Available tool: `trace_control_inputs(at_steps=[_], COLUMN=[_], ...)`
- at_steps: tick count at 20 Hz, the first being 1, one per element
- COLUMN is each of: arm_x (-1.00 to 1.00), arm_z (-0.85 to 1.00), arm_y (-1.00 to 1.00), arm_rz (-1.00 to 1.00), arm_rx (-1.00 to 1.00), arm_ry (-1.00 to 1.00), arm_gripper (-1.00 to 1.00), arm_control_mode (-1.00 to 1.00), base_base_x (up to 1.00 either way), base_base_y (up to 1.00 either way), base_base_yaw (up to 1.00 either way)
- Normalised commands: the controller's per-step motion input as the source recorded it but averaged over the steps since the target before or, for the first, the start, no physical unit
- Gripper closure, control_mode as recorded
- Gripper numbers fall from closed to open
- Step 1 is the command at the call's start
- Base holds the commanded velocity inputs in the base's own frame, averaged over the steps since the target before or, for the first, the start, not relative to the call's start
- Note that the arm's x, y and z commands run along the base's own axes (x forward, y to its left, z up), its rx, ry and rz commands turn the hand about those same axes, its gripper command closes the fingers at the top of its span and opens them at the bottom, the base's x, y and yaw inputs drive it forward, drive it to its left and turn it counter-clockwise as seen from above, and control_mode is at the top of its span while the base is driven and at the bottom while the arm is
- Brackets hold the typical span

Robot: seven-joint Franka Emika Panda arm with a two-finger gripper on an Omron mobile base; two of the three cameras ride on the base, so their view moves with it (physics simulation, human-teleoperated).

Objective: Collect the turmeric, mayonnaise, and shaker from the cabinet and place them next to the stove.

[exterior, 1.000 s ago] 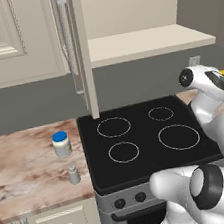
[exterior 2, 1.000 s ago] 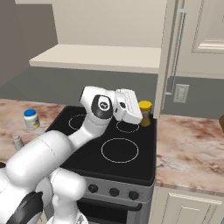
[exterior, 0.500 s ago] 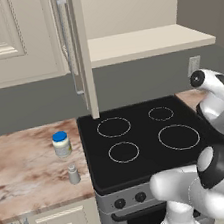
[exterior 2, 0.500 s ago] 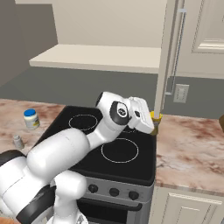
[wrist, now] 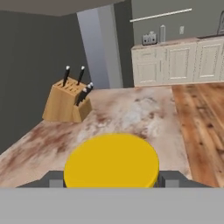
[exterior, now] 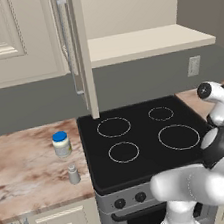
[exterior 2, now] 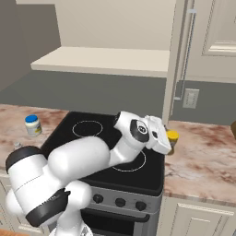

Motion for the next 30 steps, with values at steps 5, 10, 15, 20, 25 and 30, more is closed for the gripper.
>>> trace_control_inputs(at_steps=[5,10,15,20,25,30], arm_x=[0.01,0.09,0.09,0.12,0.10,0.09], arm_z=[-0.40,-0.29,-0.29,-0.32,-0.25,-0.25], arm_y=[-0.28,-0.25,-0.20,-0.07,-0.02,-0.03], arm_rz=[0.00,0.00,0.03,0.01,0.00,0.00], arm_rx=[0.00,0.02,0.00,-0.02,-0.01,0.00], arm_ry=[0.00,0.00,0.01,0.04,0.00,0.00], arm_gripper=[1.00,1.00,1.00,1.00,1.00,1.00], arm_control_mode=[-1.00,-1.00,-1.00,-1.00,-1.00,-1.00], base_base_x=[0.00,0.00,0.00,0.00,0.00,0.00], base_base_y=[0.00,0.00,0.00,0.00,0.00,0.00], base_base_yaw=[0.00,0.00,0.00,0.00,0.00,0.00])
